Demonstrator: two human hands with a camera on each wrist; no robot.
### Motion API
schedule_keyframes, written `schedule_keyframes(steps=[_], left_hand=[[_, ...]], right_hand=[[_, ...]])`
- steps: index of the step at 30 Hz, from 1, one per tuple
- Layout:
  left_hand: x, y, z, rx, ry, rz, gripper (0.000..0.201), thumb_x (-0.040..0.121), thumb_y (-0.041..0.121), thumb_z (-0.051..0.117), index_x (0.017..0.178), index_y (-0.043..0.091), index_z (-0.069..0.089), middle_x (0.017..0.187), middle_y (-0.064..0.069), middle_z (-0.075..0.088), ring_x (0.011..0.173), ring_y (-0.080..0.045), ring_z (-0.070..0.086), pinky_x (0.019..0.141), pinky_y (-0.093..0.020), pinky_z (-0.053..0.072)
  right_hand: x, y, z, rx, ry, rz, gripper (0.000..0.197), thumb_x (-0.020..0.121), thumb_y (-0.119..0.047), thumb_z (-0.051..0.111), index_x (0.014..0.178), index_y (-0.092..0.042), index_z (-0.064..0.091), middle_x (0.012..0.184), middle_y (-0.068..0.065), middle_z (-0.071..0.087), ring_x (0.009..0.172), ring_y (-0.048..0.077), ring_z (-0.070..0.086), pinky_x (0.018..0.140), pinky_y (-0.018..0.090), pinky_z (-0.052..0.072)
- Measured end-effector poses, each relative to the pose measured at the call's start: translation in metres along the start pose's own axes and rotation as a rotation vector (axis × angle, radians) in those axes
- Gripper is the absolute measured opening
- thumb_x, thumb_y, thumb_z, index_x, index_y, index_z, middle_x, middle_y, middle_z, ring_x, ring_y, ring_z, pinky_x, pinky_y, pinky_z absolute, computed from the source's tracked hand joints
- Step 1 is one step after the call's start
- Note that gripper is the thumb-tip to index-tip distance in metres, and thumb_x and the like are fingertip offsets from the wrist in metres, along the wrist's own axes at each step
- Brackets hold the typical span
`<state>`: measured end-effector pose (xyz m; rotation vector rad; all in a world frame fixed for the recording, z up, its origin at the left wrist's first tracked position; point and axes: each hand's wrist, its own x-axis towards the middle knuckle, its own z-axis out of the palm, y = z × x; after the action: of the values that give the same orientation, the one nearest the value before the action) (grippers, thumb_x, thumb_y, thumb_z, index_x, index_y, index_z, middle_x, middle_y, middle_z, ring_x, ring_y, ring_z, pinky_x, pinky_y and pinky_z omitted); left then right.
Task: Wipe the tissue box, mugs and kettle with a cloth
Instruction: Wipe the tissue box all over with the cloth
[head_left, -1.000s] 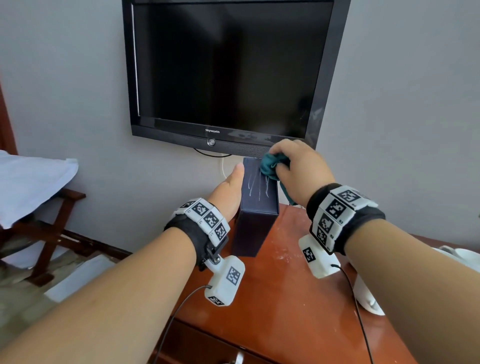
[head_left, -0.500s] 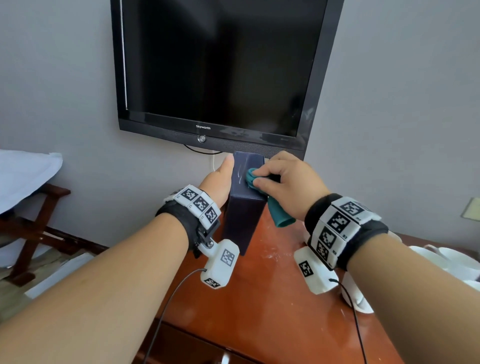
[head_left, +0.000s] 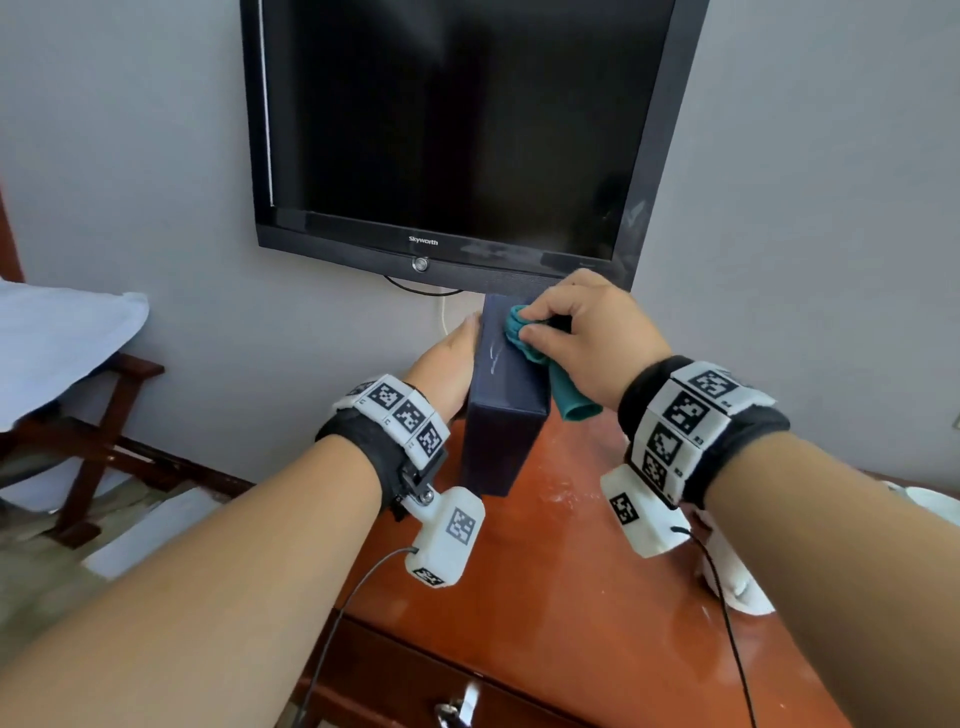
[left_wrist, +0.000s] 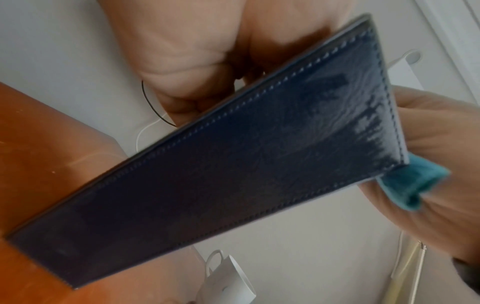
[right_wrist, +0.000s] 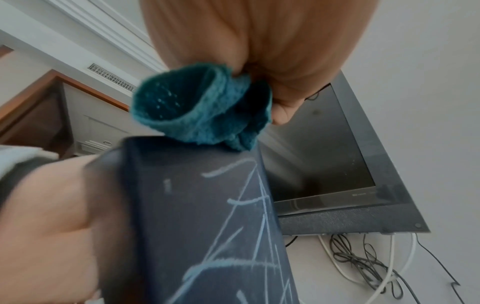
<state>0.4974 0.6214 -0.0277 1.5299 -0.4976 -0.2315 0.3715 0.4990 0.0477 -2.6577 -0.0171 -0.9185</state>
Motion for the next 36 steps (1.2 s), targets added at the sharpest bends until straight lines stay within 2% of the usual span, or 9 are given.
schedule_keyframes(steps=[2, 6, 11, 14, 18, 22, 29, 34, 36], left_hand=[[-0.003, -0.001, -0.001, -0.060, -0.015, 0.043, 0.028, 0.106, 0.056, 0.043, 0.102, 0.042, 0.067, 0.121, 0.004, 0.070, 0.123, -0.025, 0.066, 0.110, -0.048, 0.050], [-0.001, 0.000, 0.002, -0.211, -0.012, 0.024, 0.045, 0.110, 0.048, 0.045, 0.084, 0.039, 0.081, 0.089, 0.004, 0.078, 0.094, -0.019, 0.071, 0.103, -0.043, 0.052], [0.019, 0.004, 0.003, 0.248, 0.015, 0.156, 0.039, 0.109, 0.049, 0.036, 0.135, 0.032, 0.059, 0.127, 0.001, 0.067, 0.114, -0.021, 0.064, 0.106, -0.037, 0.047], [0.033, 0.015, 0.002, 0.681, 0.027, 0.230, 0.033, 0.111, 0.031, 0.041, 0.140, 0.017, 0.050, 0.129, -0.009, 0.062, 0.101, -0.022, 0.055, 0.087, -0.028, 0.037], [0.046, 0.021, 0.004, 0.856, 0.034, 0.194, 0.034, 0.110, 0.022, 0.046, 0.141, 0.007, 0.048, 0.140, -0.021, 0.058, 0.123, -0.037, 0.059, 0.086, -0.029, 0.035], [0.043, 0.020, 0.005, 0.802, 0.018, 0.192, 0.033, 0.110, 0.019, 0.044, 0.141, 0.008, 0.046, 0.132, -0.018, 0.060, 0.118, -0.035, 0.059, 0.088, -0.030, 0.037], [0.026, 0.005, 0.005, 0.383, 0.033, 0.165, 0.036, 0.105, 0.051, 0.029, 0.098, 0.030, 0.058, 0.093, -0.004, 0.069, 0.091, -0.027, 0.068, 0.094, -0.052, 0.055], [0.007, 0.006, 0.004, 0.235, 0.055, 0.158, 0.038, 0.105, 0.055, 0.029, 0.103, 0.037, 0.063, 0.110, -0.005, 0.071, 0.111, -0.030, 0.065, 0.105, -0.053, 0.049], [0.005, 0.005, 0.003, 0.162, 0.049, 0.156, 0.039, 0.109, 0.052, 0.032, 0.130, 0.038, 0.062, 0.132, 0.000, 0.066, 0.127, -0.023, 0.059, 0.114, -0.047, 0.044]], right_hand=[[0.014, -0.002, -0.001, -0.034, 0.012, -0.005, 0.015, 0.095, -0.027, 0.073, 0.109, -0.024, 0.078, 0.112, -0.002, 0.057, 0.104, 0.021, 0.060, 0.095, 0.031, 0.044], [0.030, -0.003, 0.002, -0.098, 0.009, -0.008, 0.017, 0.097, -0.030, 0.071, 0.111, -0.024, 0.077, 0.113, -0.001, 0.055, 0.102, 0.020, 0.057, 0.088, 0.026, 0.037], [0.028, 0.002, 0.004, -0.076, -0.041, -0.011, 0.008, 0.094, -0.031, 0.073, 0.101, -0.029, 0.076, 0.109, -0.002, 0.058, 0.102, 0.020, 0.059, 0.090, 0.029, 0.041], [0.016, 0.002, 0.001, -0.041, -0.110, -0.017, 0.005, 0.094, -0.031, 0.074, 0.098, -0.031, 0.075, 0.107, -0.004, 0.060, 0.102, 0.019, 0.059, 0.096, 0.037, 0.047], [0.000, 0.004, -0.003, -0.016, -0.146, -0.006, 0.004, 0.094, -0.033, 0.073, 0.098, -0.035, 0.074, 0.107, -0.003, 0.062, 0.100, 0.019, 0.061, 0.094, 0.039, 0.050], [-0.004, 0.006, -0.003, -0.043, -0.132, -0.013, 0.011, 0.095, -0.033, 0.072, 0.105, -0.033, 0.073, 0.107, -0.003, 0.062, 0.100, 0.020, 0.060, 0.091, 0.036, 0.049], [0.019, -0.002, 0.003, -0.162, -0.062, -0.033, 0.023, 0.098, -0.032, 0.067, 0.121, -0.034, 0.066, 0.108, -0.003, 0.058, 0.102, 0.021, 0.056, 0.083, 0.028, 0.036], [0.043, -0.010, 0.006, -0.211, -0.054, -0.052, 0.025, 0.102, -0.033, 0.062, 0.125, -0.033, 0.073, 0.107, -0.003, 0.053, 0.110, 0.025, 0.057, 0.088, 0.028, 0.036], [0.047, -0.013, 0.008, -0.248, -0.065, -0.061, 0.028, 0.103, -0.034, 0.060, 0.129, -0.032, 0.071, 0.108, -0.003, 0.050, 0.112, 0.025, 0.056, 0.089, 0.027, 0.035]])
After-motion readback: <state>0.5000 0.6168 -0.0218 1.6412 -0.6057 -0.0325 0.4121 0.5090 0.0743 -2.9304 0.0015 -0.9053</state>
